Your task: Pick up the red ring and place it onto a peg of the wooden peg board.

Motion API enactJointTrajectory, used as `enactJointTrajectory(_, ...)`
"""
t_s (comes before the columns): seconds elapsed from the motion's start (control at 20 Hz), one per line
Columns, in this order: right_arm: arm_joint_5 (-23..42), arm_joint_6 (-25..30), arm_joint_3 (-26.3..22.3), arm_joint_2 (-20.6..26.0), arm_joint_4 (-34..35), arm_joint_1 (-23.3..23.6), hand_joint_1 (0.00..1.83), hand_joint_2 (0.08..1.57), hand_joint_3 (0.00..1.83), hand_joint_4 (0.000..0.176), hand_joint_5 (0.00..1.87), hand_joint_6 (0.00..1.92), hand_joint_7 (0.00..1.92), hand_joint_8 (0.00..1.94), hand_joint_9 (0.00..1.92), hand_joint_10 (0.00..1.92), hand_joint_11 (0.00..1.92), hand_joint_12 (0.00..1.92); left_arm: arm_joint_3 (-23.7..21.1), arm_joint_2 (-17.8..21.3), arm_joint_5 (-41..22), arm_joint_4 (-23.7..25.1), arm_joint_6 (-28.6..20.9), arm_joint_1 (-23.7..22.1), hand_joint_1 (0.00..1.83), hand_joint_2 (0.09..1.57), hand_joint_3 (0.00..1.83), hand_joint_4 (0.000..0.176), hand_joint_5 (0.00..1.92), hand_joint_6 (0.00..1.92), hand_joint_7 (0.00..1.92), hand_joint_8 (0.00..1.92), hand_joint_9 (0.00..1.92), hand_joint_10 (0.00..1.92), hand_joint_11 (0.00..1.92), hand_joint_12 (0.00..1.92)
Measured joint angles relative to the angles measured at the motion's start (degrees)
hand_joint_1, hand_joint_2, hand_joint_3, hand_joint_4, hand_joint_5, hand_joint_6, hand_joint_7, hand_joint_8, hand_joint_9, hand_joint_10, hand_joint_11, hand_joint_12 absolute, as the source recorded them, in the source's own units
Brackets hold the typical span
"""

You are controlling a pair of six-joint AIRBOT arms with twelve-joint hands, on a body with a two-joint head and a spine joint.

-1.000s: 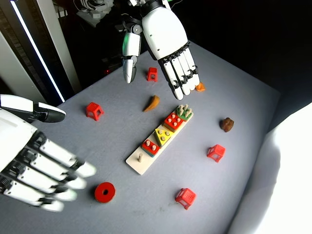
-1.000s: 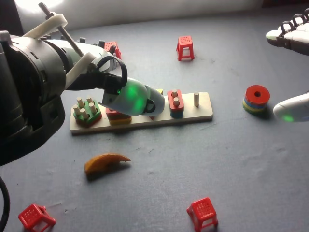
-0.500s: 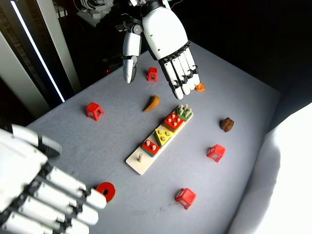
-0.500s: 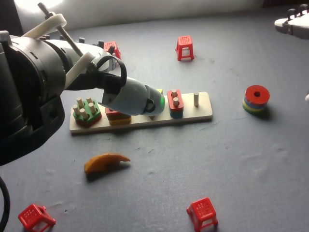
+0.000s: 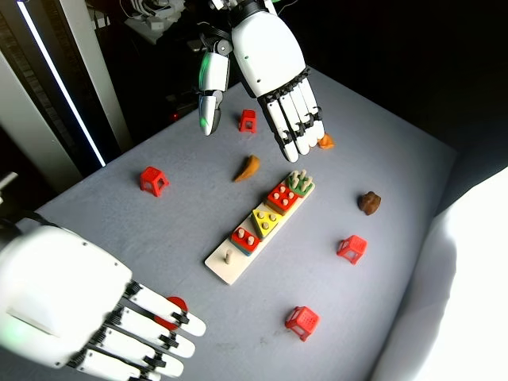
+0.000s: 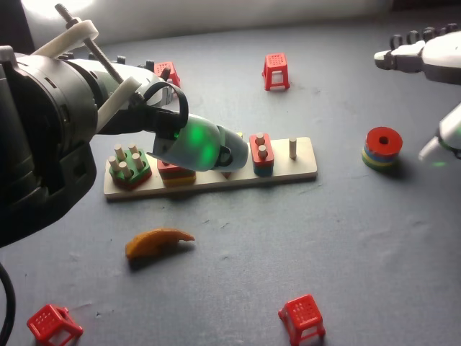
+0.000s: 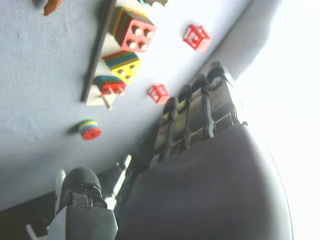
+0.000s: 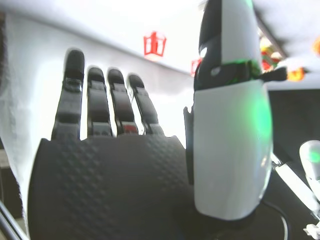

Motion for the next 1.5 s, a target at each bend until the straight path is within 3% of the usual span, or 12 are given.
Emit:
enactJointTrajectory(0.2, -0.96, -3.32, 4.85, -4.81, 6.36, 0.07, 1.14, 0.91, 0.01, 0.0, 0.0, 0.0, 0.0, 0.0, 0.0, 0.0, 0.0, 0.39, -0.02, 0.0, -0.02, -0.07, -0.02, 0.0, 0.0, 1.05, 0.01, 0.0, 0.0, 0.0, 0.0, 0.0, 0.0, 0.0, 0.0, 0.0)
enactJointTrajectory(0.6, -1.07, -3.74, 9.86, -9.88, 6.45, -4.02, 1.14, 0.96, 0.01, 0.0, 0.0, 0.0, 0.0, 0.0, 0.0, 0.0, 0.0, 0.38, 0.0, 0.0, 0.11, -0.2, -0.26, 0.0, 0.0, 1.06, 0.01, 0.0, 0.0, 0.0, 0.0, 0.0, 0.0, 0.0, 0.0, 0.0)
enactJointTrajectory(0.75, -0.87, -3.78, 11.93, -11.61, 6.45, -5.27, 1.18, 0.92, 0.0, 0.0, 0.07, 0.01, 0.02, 0.0, 0.05, 0.01, 0.0, 0.6, -0.02, 0.0, 0.72, -0.22, -0.28, 0.0, 0.0, 1.06, 0.01, 0.0, 0.0, 0.0, 0.0, 0.0, 0.0, 0.0, 0.0, 0.0)
enactJointTrajectory(1.1, -0.46, -4.26, 13.0, -13.35, 6.6, -6.16, 1.12, 0.97, 0.01, 0.0, 0.09, 0.0, 0.07, 0.0, 0.1, 0.01, 0.0, 0.73, -0.02, 0.0, 0.87, -0.37, -0.31, 0.0, 0.0, 1.07, 0.01, 0.0, 0.0, 0.0, 0.0, 0.0, 0.0, 0.0, 0.0, 0.0)
enactJointTrajectory(1.25, -0.11, -4.28, 13.18, -13.68, 6.29, -6.16, 1.22, 0.95, 0.0, 0.0, 0.34, 0.02, 0.32, 0.01, 0.34, 0.03, 0.04, 1.05, -0.02, 0.0, 0.81, -0.37, -0.31, 0.0, 0.0, 1.08, 0.01, 0.0, 0.0, 0.0, 0.0, 0.0, 0.0, 0.0, 0.0, 0.0)
enactJointTrajectory(1.5, 0.31, -4.28, 14.23, -14.25, 5.33, -6.14, 1.24, 0.98, 0.0, 0.0, 0.7, 0.02, 0.77, 0.01, 0.77, 0.04, 0.42, 1.03, -0.02, 0.0, 0.92, -0.42, -0.35, 0.0, 0.0, 1.08, 0.01, 0.0, 0.0, 0.0, 0.0, 0.0, 0.0, 0.0, 0.0, 0.0)
